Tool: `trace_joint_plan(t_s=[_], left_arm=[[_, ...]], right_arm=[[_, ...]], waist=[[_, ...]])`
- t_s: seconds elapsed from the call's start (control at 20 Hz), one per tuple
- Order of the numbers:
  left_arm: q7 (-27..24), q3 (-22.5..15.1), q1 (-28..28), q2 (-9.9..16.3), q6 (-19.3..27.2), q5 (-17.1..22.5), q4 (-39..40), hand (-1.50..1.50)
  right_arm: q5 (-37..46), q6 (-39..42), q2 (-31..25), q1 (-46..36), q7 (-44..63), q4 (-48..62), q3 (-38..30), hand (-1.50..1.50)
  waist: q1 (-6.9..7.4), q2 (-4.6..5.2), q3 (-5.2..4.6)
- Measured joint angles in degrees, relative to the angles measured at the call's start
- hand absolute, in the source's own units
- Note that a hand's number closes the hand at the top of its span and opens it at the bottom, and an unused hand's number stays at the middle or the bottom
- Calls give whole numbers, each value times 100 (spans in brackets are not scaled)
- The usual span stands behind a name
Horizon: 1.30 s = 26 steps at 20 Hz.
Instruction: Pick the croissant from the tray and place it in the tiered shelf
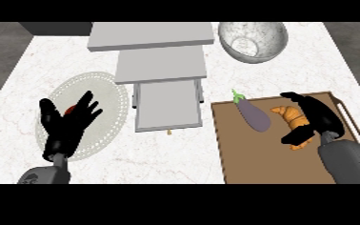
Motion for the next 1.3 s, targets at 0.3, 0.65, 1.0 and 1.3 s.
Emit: trace_joint_plan(t_s=[0.3, 0.65, 1.0, 1.3], left_arm=[[138, 2, 94, 33, -19, -33, -176, 0], [-113, 60, 106, 1, -127, -42, -9, 0], [47, -42, -23, 0, -182, -60, 0, 0], [100, -48, -45, 16, -172, -80, 26, 0]], right_arm=[[227, 211, -48, -13, -524, 88, 217, 150], [322, 81, 378, 261, -725, -487, 429, 150], [701, -369, 1913, 16, 885, -1493, 2199, 150], [798, -1377, 2384, -413, 2543, -2599, 3812, 150]], waist=[[1, -42, -66], [-51, -58, -74], [183, -96, -63], [211, -78, 0]])
